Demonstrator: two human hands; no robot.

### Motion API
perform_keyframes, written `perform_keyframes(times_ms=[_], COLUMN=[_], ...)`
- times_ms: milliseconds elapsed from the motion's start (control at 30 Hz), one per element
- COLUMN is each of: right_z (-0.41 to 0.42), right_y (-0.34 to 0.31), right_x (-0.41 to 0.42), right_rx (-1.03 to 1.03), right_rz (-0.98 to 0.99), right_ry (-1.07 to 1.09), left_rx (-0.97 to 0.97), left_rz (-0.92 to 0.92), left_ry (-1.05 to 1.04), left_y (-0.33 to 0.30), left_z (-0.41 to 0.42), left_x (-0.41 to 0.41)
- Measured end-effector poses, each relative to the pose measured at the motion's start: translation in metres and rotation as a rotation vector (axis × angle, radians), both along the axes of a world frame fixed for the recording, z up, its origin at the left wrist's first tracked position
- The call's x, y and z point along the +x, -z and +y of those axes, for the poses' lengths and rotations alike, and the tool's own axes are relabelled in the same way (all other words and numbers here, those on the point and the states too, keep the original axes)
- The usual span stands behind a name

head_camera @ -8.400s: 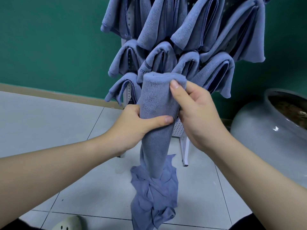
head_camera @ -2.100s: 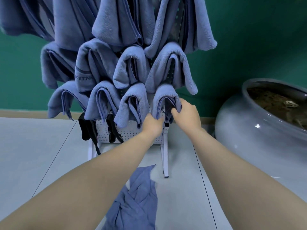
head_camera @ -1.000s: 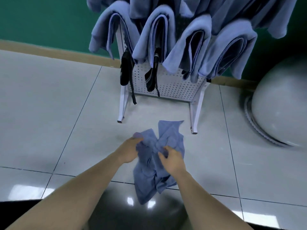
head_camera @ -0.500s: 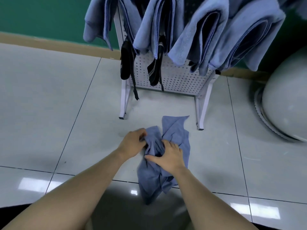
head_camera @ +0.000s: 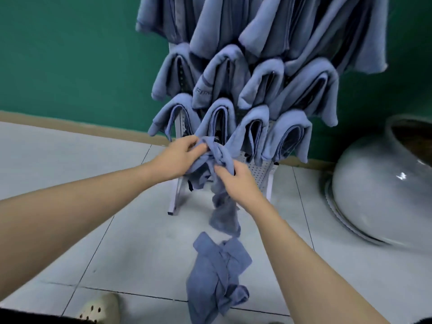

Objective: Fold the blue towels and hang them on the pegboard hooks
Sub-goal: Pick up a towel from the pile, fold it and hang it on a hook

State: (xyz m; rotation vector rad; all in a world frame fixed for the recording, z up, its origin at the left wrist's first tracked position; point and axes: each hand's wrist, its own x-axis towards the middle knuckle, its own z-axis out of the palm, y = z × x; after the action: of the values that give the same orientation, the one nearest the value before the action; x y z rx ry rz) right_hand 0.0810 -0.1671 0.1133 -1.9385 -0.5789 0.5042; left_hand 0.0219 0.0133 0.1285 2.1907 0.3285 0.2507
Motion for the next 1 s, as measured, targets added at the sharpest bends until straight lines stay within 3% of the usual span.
perform_keyframes(times_ms=[200, 367, 567, 767, 900, 1000], right_z=[-0.001, 0.006, 0.004, -0.008, -0.022, -0.032], right_y=[-0.127, -0.187, -0.234, -0.238, -0.199, -0.172], right_x=[-0.016, -0.033, -0.054, -0.055, -0.060, -0.065], right_rx=[0.151, 0.359, 0.507, 0.447, 0.243, 0.220], right_rz=[-0.125, 0.069, 0.156, 0.085, 0.111, 0.173], right_ry=[0.002, 0.051, 0.024, -0.043, -0.124, -0.129], left_rx=[-0.086, -0.407, -0.604, -0.574, -0.533, -0.475], left_rz=[-0.069, 0.055, -0.118, -0.188, -0.242, -0.193], left_ry=[-0.066, 0.055, 0.154, 0.118, 0.040, 0.027], left_y=[-0.068, -0.085, -0.119, -0.139, -0.137, -0.128], left_z=[-0.010, -0.031, -0.052, -0.044, -0.040, -0.044], left_x=[-0.048, -0.077, -0.089, -0.096, -0.098, -0.098])
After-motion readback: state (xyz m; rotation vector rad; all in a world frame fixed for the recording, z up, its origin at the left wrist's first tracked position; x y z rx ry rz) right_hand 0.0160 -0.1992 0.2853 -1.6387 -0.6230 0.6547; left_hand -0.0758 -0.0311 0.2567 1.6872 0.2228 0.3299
